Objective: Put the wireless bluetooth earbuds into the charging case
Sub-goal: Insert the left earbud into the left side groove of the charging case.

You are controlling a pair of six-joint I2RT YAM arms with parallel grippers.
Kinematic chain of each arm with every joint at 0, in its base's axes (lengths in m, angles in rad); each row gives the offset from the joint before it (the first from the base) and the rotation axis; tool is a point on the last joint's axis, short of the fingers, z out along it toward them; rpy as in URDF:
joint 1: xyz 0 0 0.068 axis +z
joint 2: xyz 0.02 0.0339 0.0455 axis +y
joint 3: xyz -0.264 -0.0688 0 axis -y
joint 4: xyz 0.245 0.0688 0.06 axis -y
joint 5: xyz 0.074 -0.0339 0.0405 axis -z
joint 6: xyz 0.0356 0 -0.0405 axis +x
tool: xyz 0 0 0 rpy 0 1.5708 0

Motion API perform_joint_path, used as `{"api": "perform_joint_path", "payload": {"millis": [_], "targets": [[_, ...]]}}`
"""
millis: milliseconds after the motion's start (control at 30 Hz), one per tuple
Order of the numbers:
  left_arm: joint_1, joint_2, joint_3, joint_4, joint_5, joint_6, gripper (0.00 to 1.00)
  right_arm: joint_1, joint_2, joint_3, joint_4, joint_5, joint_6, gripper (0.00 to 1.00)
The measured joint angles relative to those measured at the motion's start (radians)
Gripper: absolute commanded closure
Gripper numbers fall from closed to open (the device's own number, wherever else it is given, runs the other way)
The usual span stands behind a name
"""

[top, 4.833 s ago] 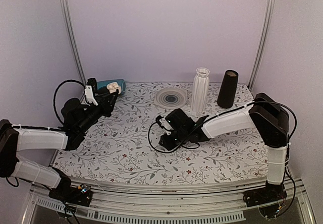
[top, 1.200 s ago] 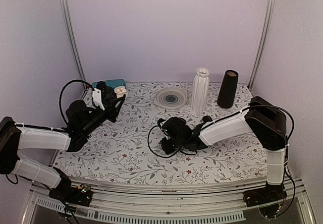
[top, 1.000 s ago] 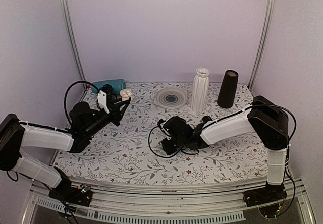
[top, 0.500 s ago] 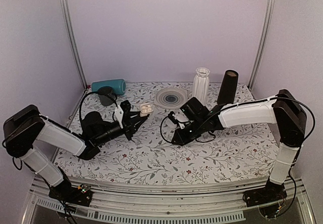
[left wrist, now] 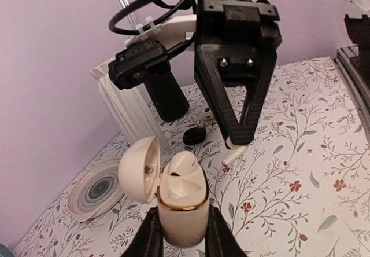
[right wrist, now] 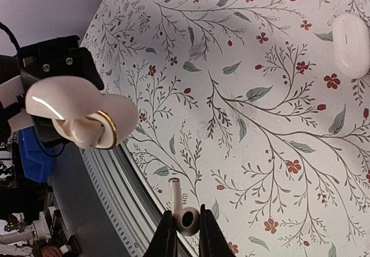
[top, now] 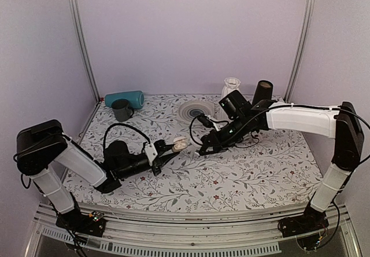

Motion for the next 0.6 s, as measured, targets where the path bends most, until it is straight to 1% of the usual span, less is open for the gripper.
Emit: {"api": "perform_joint_path", "payload": {"millis": [133, 367, 600], "targets": [[-0.015, 0.024, -0.001, 0.000, -0.024, 0.043, 1.00, -0.024, 0.000, 0.031, -0.035, -0.069, 0.001, 0.90], [-0.033, 0.059, 0.000, -0.006, -0.049, 0.103, 1.00, -0.024, 0.000, 0.072, -0.077, -0.179, 0.005, 0.91], [-0.063, 0.101, 0.011, -0.014, -0.064, 0.144, 1.00, -0.024, 0.003, 0.076, -0.097, -0.261, 0.027, 0.91]]}}
